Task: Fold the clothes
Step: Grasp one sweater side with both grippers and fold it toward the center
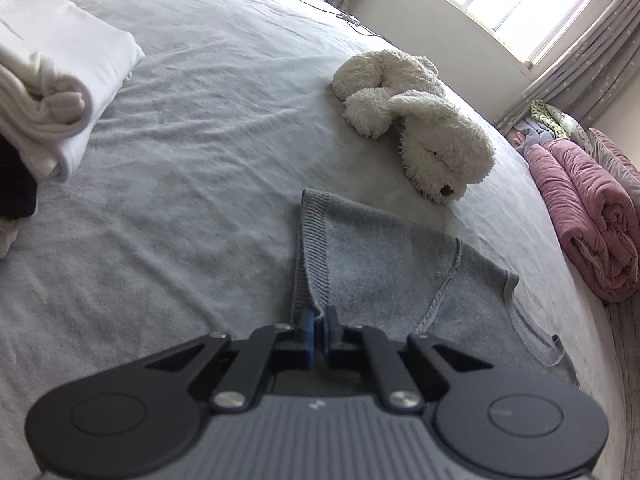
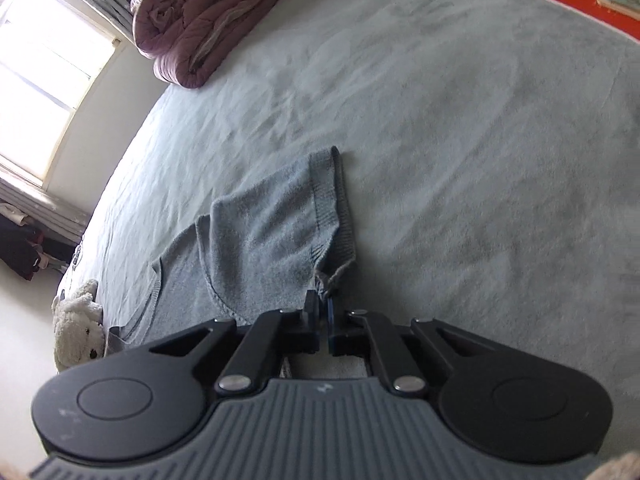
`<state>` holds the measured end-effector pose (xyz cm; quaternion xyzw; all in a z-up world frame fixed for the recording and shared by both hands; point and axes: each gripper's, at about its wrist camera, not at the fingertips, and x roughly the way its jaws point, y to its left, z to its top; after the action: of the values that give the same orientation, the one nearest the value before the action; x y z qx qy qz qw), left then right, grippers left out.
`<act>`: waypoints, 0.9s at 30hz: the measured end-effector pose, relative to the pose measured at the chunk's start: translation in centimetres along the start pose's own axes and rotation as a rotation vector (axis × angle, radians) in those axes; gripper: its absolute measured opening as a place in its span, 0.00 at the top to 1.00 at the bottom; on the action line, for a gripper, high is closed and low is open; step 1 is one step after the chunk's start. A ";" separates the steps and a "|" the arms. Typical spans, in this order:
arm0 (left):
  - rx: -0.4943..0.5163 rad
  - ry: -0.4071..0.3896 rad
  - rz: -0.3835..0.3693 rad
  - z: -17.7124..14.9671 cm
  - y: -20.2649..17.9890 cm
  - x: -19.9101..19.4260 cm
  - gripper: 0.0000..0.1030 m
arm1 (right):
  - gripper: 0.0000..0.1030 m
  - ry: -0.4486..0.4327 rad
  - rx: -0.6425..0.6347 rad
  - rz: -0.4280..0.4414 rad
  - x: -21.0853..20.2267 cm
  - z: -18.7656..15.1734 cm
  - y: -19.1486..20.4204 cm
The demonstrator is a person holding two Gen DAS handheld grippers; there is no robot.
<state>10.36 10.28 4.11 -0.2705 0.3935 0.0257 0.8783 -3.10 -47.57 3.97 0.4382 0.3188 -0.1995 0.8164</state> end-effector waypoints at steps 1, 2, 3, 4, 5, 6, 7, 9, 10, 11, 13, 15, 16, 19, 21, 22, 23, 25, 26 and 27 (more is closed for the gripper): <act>-0.002 -0.002 -0.003 0.0 0.1 -0.5 0.96 | 0.96 -0.021 -0.013 0.004 -0.5 0.0 0.3; -0.003 -0.005 -0.005 -0.1 0.3 -0.9 0.96 | 0.96 -0.041 -0.024 0.003 -1.0 0.1 0.4; -0.002 -0.009 -0.010 -0.1 0.5 -1.3 0.96 | 0.96 -0.058 -0.034 -0.003 -1.3 0.2 0.5; 0.005 -0.015 -0.007 -0.2 0.6 -1.6 0.96 | 0.96 -0.066 -0.037 -0.013 -1.3 0.3 0.5; 0.015 -0.023 0.000 -0.1 0.8 -1.7 0.96 | 0.96 -0.073 -0.039 -0.023 -1.3 0.5 0.4; 0.021 -0.021 0.011 -0.1 1.0 -1.5 0.96 | 0.96 -0.073 -0.034 -0.041 -1.0 0.8 0.0; 0.027 -0.019 0.022 -0.1 1.2 -1.3 0.96 | 0.96 -0.071 -0.028 -0.059 -0.7 1.0 -0.5; 0.051 0.013 0.049 -0.5 1.3 -0.2 0.96 | 0.97 -0.068 -0.026 -0.092 -0.2 1.1 -1.0; 0.075 0.014 0.065 -0.8 1.0 -0.1 0.96 | 0.97 -0.067 -0.026 -0.108 0.1 1.2 -1.2; 0.099 0.015 0.081 -1.1 0.8 0.1 0.96 | 0.97 -0.080 -0.030 -0.107 -0.1 1.2 -1.1; 0.137 -0.015 0.093 -1.2 0.2 -0.3 0.96 | 0.97 -0.112 -0.056 -0.084 -1.3 1.3 -0.9; 0.155 -0.027 0.113 -1.1 0.4 -0.2 0.96 | 0.97 -0.113 -0.094 -0.102 -1.0 1.2 -0.7; 0.153 -0.021 0.118 -1.1 0.6 0.0 0.96 | 0.97 -0.106 -0.104 -0.123 -0.7 1.2 -0.7; 0.160 -0.024 0.115 -1.1 0.5 0.0 0.96 | 0.97 -0.098 -0.089 -0.131 -0.3 1.3 -1.1; 0.164 -0.035 0.105 -0.9 0.4 -0.4 0.96 | 0.97 -0.123 -0.099 -0.123 -0.7 1.4 -0.9; 0.163 -0.042 0.097 -0.8 0.5 -0.5 0.96 | 0.97 -0.150 -0.115 -0.116 -1.2 1.4 -0.6; 0.163 -0.037 0.098 -0.9 0.5 -0.4 0.96 | 0.97 -0.159 -0.138 -0.115 -1.3 1.4 -0.3; 0.164 -0.027 0.100 -0.9 0.4 0.0 0.96 | 0.97 -0.174 -0.186 -0.113 -1.4 1.4 0.3; 0.164 -0.022 0.102 -1.0 0.4 0.1 0.96 | 0.97 -0.156 -0.202 -0.122 -0.9 1.2 0.4; 0.165 -0.016 0.103 -1.0 0.4 0.3 0.96 | 0.97 -0.132 -0.212 -0.133 -0.2 1.1 0.4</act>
<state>9.76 10.07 3.15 -0.1766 0.4004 0.0405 0.8982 -2.63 -48.30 4.82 0.3134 0.3120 -0.2465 0.8623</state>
